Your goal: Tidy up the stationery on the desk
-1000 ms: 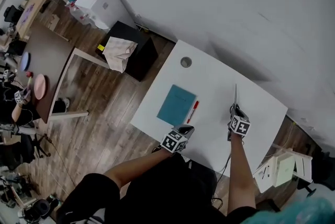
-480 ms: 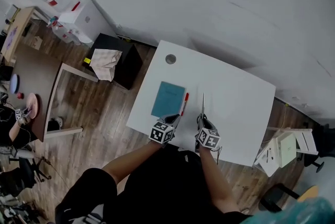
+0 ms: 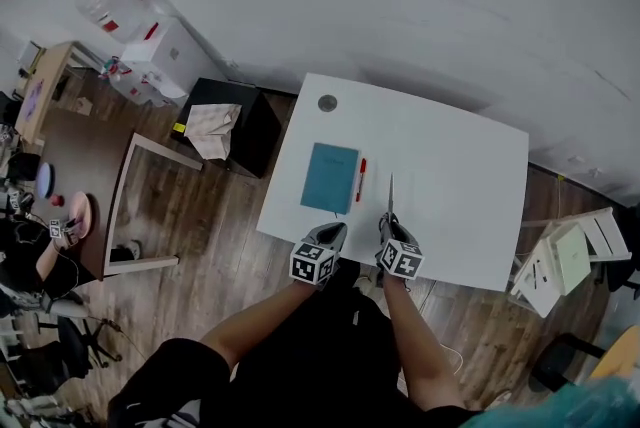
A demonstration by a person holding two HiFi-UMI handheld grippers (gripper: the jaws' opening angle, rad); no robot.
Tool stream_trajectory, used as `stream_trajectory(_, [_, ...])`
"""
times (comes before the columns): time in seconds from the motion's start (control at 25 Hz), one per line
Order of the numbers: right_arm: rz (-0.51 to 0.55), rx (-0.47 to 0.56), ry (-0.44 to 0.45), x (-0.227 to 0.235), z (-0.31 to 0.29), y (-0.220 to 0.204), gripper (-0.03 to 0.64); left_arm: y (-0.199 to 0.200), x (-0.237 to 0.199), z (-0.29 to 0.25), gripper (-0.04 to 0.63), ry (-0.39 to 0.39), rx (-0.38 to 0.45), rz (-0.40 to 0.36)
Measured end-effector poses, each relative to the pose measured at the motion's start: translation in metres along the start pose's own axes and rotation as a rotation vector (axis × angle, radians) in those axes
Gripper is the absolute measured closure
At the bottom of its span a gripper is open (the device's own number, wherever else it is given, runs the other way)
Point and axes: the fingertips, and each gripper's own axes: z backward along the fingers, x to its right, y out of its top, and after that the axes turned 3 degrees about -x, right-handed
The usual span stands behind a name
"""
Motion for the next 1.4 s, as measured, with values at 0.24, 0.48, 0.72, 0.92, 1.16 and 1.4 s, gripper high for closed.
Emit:
stream_trajectory(0.24, [-0.025, 0.002, -0.046, -0.015, 0.006, -0.020, 0.528, -0.006, -0.012, 0.014, 0.578, 0.020, -0.008, 0.029])
stream_trajectory(0.48, [-0.023, -0.009, -0.121, -0.019, -0.014, -0.006, 0.528, 0.030, -0.026, 0.009, 0.578, -0.014, 0.027, -0.056])
stream_trajectory(0.72, [-0.020, -0.047, -0.153, -0.028, -0.048, 0.006, 0.528, 0.040, -0.055, 0.001, 0.578, -0.013, 0.005, -0.057])
stream_trajectory(0.92, [-0.052, -0.057, -0.204, -0.026, -0.070, 0.014, 0.528, 0.039, -0.067, -0.001, 0.578, -0.061, -0.021, -0.045])
stream_trajectory(1.16, [0.003, -0.089, -0.226, -0.022, -0.086, 0.008, 0.528, 0.042, -0.073, -0.006, 0.578, -0.111, -0.046, -0.073])
stream_trajectory(1.4, [0.027, -0.117, -0.248, -0.020, -0.099, -0.001, 0.528, 0.043, -0.085, -0.009, 0.578, -0.110, -0.056, -0.069])
